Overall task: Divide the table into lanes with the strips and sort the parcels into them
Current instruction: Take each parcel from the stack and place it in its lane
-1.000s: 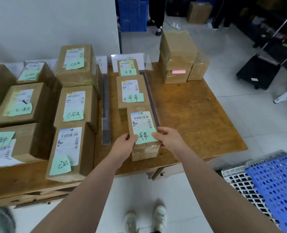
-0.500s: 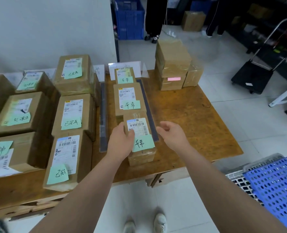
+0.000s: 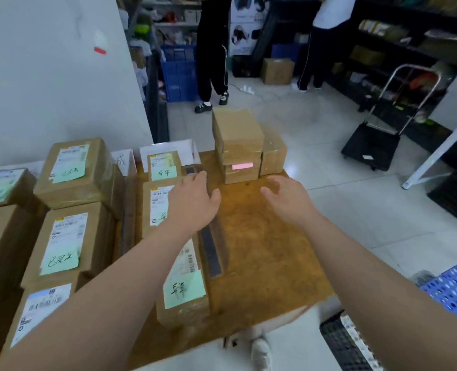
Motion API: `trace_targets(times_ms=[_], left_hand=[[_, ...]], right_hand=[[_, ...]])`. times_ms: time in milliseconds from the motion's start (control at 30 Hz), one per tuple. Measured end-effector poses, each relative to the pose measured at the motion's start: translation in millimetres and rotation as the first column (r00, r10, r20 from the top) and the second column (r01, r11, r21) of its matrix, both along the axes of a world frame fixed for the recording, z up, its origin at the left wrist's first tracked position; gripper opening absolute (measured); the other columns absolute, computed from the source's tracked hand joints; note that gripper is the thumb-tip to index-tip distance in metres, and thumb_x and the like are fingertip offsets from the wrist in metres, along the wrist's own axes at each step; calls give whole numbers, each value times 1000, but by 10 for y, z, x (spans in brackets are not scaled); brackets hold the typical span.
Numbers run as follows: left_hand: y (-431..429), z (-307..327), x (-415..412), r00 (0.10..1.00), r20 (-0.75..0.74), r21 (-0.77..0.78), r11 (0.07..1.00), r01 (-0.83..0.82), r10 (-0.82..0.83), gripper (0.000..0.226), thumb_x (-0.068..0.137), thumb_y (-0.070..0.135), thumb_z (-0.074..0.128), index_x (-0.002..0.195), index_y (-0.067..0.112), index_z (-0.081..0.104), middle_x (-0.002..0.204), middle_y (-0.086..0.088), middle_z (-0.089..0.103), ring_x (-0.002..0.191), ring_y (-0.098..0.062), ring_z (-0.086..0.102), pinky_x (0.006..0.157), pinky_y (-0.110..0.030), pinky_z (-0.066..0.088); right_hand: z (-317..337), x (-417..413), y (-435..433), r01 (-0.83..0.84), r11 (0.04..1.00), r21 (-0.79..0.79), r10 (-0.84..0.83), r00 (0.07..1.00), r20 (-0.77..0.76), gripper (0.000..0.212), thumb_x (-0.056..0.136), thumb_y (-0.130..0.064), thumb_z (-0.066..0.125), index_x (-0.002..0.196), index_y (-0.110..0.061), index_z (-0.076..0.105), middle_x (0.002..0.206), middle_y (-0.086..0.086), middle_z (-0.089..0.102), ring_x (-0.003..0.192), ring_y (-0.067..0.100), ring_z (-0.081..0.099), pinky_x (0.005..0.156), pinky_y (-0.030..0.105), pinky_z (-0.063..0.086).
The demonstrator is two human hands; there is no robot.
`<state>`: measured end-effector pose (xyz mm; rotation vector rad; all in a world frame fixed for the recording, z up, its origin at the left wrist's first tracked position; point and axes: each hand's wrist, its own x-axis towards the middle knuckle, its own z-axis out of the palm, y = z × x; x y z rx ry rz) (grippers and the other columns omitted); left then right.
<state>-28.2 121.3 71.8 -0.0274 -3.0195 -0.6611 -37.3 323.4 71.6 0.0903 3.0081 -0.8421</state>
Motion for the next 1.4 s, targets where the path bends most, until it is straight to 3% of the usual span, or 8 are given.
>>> trace_targets(times_ms=[567, 733, 800, 900, 1033, 1167, 1267, 1400], left_hand=[[897, -109, -2182, 960, 139, 155, 952, -265, 245, 34, 98, 33, 48, 117, 6, 52, 106, -11, 57, 95, -28, 58, 84, -42, 52], [915, -213, -2406, 937, 254, 300, 901, -313, 241, 42, 100, 34, 49, 133, 8, 44, 124, -10, 58, 107, -29, 58, 84, -36, 47], [927, -228, -2413, 932, 254, 408, 845, -346, 259, 46, 98, 35, 53, 136, 11, 43, 128, -7, 58, 113, -28, 57, 90, -38, 49], [934, -261, -2339, 919, 258, 518, 760, -393, 299, 61, 92, 46, 56, 141, 13, 42, 132, -3, 56, 117, -25, 56, 98, -40, 49], [1037, -317, -2044, 893, 300, 597, 664, -450, 335, 85, 76, 65, 56, 144, 16, 38, 137, -4, 49, 113, -23, 57, 99, -47, 50], [1177, -382, -1683, 885, 269, 634, 622, -459, 379, 75, 90, 57, 56, 147, 15, 31, 142, -3, 44, 116, -19, 53, 103, -44, 48], [1236, -380, -1391, 886, 322, 702, 544, -459, 332, 84, 84, 64, 57, 148, 18, 29, 144, -2, 44, 123, -20, 51, 105, -41, 45], [1381, -340, -1078, 877, 441, 778, 406, -479, 189, 113, 62, 80, 57, 154, 27, 19, 150, 2, 38, 131, -22, 44, 110, -42, 38]], right_hand=[[-123, -2294, 659, -102, 988, -115, 119, 980, 158, 44, 100, -32, 45, 131, -2, 54, 127, 14, 61, 117, 30, 56, 95, 35, 44], [-252, -2514, 560, -87, 952, -293, 148, 970, 191, 27, 102, -30, 38, 98, -14, 60, 74, 0, 55, 68, 17, 52, 52, 25, 37], [-262, -2502, 547, 4, 898, -440, 102, 971, 216, 32, 103, -29, 36, 87, -9, 55, 73, 4, 53, 67, 18, 50, 52, 22, 36], [-342, -2412, 608, 112, 805, -582, 28, 974, 225, 44, 103, -32, 34, 111, 3, 60, 99, 15, 64, 95, 29, 61, 76, 24, 47], [-517, -2210, 731, 164, 662, -732, 13, 973, 230, 24, 101, -35, 43, 112, -30, 63, 111, -2, 62, 108, 20, 57, 92, 37, 51], [-519, -1957, 876, 196, 450, -872, 109, 956, 271, 13, 98, -33, 53, 107, -30, 62, 111, 3, 60, 97, 20, 58, 87, 45, 53], [-414, -1751, 1061, 195, 403, -894, 185, 939, 289, 50, 80, -41, 72, 125, -33, 52, 113, 2, 67, 96, 18, 67, 88, 43, 54], [-304, -1506, 1264, 143, 541, -829, 233, 921, 311, 104, 50, -43, 89, 140, -23, 40, 121, 3, 62, 105, 21, 67, 90, 38, 56]])
